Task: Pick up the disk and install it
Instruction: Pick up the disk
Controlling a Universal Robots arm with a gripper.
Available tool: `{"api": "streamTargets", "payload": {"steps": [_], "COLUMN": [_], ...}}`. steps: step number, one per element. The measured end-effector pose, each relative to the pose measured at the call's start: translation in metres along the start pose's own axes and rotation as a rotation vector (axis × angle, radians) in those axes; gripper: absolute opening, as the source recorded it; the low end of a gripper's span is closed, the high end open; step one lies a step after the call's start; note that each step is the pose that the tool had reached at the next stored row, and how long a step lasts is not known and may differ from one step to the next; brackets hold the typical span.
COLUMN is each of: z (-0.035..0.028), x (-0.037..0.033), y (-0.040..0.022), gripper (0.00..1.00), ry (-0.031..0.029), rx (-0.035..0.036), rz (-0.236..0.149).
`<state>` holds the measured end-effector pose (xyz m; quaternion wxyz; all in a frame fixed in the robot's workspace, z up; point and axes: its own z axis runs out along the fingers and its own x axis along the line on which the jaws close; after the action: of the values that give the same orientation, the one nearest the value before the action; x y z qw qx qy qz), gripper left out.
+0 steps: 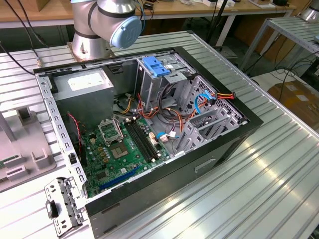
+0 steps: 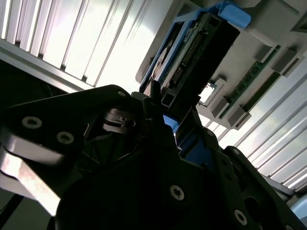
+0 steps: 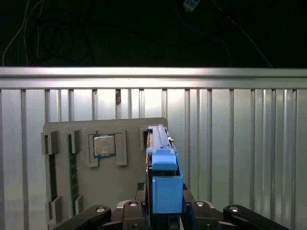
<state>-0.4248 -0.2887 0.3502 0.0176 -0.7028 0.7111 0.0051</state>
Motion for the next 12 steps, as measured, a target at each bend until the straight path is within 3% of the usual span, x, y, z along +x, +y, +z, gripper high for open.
{"api": "streamTargets", "payload": {"steps": [12], "z": [-0.0119], "x": [-0.0004], "y": [-0.0002], "gripper": [0.37], "ry": [0.0000], "rx": [0.0000], "rz": [0.000]}}
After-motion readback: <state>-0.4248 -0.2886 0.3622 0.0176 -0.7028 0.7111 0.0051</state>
